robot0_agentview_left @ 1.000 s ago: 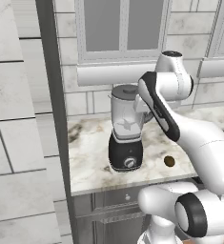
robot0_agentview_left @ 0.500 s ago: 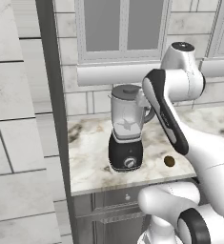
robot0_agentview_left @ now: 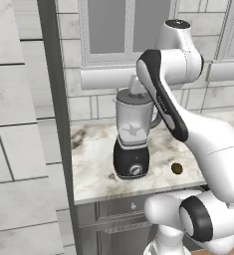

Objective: Open the blender lid, put the kiwi in the blender, close the lid, and start the blender.

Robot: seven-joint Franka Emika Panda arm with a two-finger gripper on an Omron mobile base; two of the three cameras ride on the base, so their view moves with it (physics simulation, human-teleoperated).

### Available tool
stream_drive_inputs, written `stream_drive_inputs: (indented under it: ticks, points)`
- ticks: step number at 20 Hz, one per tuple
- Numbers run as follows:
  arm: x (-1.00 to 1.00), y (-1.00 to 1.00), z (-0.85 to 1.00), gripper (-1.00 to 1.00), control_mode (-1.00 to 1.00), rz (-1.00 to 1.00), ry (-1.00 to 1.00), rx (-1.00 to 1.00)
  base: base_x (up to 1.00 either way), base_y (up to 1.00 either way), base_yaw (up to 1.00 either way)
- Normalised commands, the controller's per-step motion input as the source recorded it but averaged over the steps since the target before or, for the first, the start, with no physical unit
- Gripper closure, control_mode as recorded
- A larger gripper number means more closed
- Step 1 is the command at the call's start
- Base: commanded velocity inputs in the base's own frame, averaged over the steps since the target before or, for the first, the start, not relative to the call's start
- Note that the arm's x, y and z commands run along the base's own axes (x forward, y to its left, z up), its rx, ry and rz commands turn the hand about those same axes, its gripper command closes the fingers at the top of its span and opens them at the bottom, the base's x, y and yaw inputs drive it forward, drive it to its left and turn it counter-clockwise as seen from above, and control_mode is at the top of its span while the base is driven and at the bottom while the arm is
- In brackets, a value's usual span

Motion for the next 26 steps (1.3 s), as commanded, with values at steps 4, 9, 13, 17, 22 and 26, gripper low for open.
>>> stream_drive_inputs:
  ticks: [4,9,13,17,22,26]
  points:
    - [0.09,0.06,0.00,-1.00,-1.00,0.00,0.06,0.00,0.00,0.00,0.00]
    - [0.29,0.43,-0.15,-1.00,-1.00,-0.02,0.03,-0.04,0.00,0.00,0.00]
    - [0.40,0.16,-0.11,-1.00,-1.00,0.00,0.00,0.00,0.00,0.00,0.00]
    - [0.18,-0.01,-0.03,-1.00,-1.00,0.00,0.00,0.00,0.00,0.00,0.00]
    - [0.07,-0.16,0.00,-1.00,-1.00,0.00,0.00,0.00,0.00,0.00,0.00]
    - [0.18,-0.03,-0.16,-1.00,-1.00,0.00,0.01,0.00,0.00,0.00,0.00]
